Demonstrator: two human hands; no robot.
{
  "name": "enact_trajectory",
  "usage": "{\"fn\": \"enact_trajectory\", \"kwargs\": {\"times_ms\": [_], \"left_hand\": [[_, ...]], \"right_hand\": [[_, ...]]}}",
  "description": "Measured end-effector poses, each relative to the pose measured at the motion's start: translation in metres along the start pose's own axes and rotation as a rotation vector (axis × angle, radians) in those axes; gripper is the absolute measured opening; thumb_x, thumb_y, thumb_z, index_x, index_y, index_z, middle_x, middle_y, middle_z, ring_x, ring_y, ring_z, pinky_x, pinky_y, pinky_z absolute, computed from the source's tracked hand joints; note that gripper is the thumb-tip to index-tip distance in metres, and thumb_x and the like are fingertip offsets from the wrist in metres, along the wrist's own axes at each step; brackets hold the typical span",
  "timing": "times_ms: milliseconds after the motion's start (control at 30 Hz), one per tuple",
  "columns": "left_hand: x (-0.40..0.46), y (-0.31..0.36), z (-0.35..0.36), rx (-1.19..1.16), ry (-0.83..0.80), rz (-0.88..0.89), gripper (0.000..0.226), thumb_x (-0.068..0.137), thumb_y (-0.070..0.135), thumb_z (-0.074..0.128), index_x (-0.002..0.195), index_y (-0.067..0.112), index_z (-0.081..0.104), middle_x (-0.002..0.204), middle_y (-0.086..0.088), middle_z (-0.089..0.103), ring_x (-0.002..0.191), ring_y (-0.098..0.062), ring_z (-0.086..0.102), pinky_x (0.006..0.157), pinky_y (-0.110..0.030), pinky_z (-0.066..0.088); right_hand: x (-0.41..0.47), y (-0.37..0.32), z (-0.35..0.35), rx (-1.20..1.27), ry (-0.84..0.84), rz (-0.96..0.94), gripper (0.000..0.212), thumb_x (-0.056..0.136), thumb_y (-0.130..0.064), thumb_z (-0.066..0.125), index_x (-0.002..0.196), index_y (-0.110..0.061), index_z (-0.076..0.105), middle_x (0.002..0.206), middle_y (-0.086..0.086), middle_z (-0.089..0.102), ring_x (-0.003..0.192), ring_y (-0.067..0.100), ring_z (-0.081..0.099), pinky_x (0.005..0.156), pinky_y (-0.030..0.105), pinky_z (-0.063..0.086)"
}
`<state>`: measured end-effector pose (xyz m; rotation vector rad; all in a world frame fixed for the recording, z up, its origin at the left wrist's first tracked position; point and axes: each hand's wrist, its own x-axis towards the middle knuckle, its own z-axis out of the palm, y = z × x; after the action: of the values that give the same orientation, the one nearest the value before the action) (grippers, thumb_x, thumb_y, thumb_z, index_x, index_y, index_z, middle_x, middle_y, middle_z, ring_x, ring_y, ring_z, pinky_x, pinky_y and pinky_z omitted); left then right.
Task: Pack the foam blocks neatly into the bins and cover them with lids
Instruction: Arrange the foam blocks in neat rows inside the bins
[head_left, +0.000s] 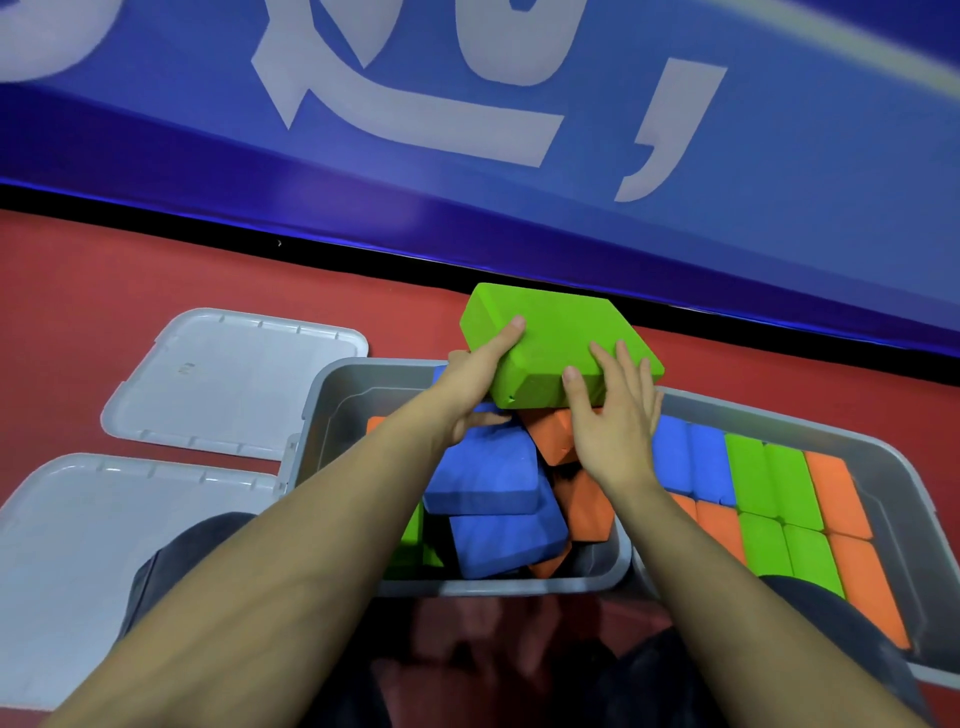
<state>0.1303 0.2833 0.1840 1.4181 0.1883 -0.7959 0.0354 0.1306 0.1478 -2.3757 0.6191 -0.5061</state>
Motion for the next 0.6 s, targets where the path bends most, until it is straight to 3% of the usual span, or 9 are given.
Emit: {"fn": "enact_trajectory", "kwargs": {"times_ms": [133,333,433,500,567,600], "left_hand": [[-0.002,0.002,-0.014,0.04,0.01,0.01,0.106,0.053,0.088,0.07,0.137,0.026,0.051,0.124,-0.004,0.068,0.104,-0.022,0.071,0.074,-0.04,0.062],[-0.003,0.003,-0.044,0.026,0.121,0.029,0.089,0.075,0.079,0.063,0.143,0.025,0.045,0.129,-0.006,0.056,0.107,-0.022,0.064,0.087,-0.043,0.06],[-0.007,0.003,-0.057,0.014,0.168,0.026,0.077,0.079,0.075,0.064,0.132,0.02,0.051,0.128,-0.008,0.056,0.108,-0.023,0.064,0.088,-0.045,0.06],[-0.011,0.002,-0.063,0.004,0.166,0.035,0.064,0.083,0.07,0.064,0.121,0.02,0.053,0.124,-0.007,0.055,0.1,-0.021,0.065,0.087,-0.045,0.06],[-0.013,-0.001,-0.069,0.016,0.172,0.036,0.071,0.086,0.067,0.063,0.135,0.018,0.047,0.128,-0.008,0.054,0.102,-0.02,0.063,0.081,-0.04,0.06],[-0.013,-0.003,-0.073,0.038,0.182,0.041,0.081,0.085,0.068,0.063,0.143,0.016,0.041,0.133,-0.009,0.053,0.108,-0.022,0.062,0.085,-0.039,0.058]], "right_hand": [[0.003,-0.01,-0.005,-0.019,0.044,-0.015,0.072,0.092,-0.07,0.037,0.149,-0.028,0.047,0.166,-0.002,0.026,0.156,0.02,0.008,0.126,0.049,0.001],[-0.002,-0.03,-0.006,-0.069,0.079,-0.17,0.075,0.091,-0.07,0.037,0.149,-0.024,0.047,0.166,0.002,0.026,0.156,0.024,0.012,0.126,0.05,0.002],[-0.003,-0.039,-0.002,-0.09,0.04,-0.235,0.071,0.094,-0.066,0.042,0.152,-0.026,0.042,0.166,0.0,0.025,0.156,0.022,0.011,0.127,0.046,-0.001],[0.003,-0.038,0.002,-0.128,-0.011,-0.233,0.07,0.094,-0.064,0.049,0.154,-0.029,0.036,0.164,-0.001,0.029,0.154,0.023,0.018,0.126,0.051,0.009],[0.014,-0.034,0.005,-0.198,0.015,-0.254,0.074,0.088,-0.067,0.056,0.15,-0.03,0.039,0.154,0.001,0.041,0.144,0.029,0.035,0.118,0.056,0.026],[0.019,-0.032,0.006,-0.238,0.046,-0.259,0.079,0.083,-0.071,0.06,0.147,-0.029,0.042,0.146,0.002,0.046,0.136,0.031,0.041,0.115,0.056,0.031]]}}
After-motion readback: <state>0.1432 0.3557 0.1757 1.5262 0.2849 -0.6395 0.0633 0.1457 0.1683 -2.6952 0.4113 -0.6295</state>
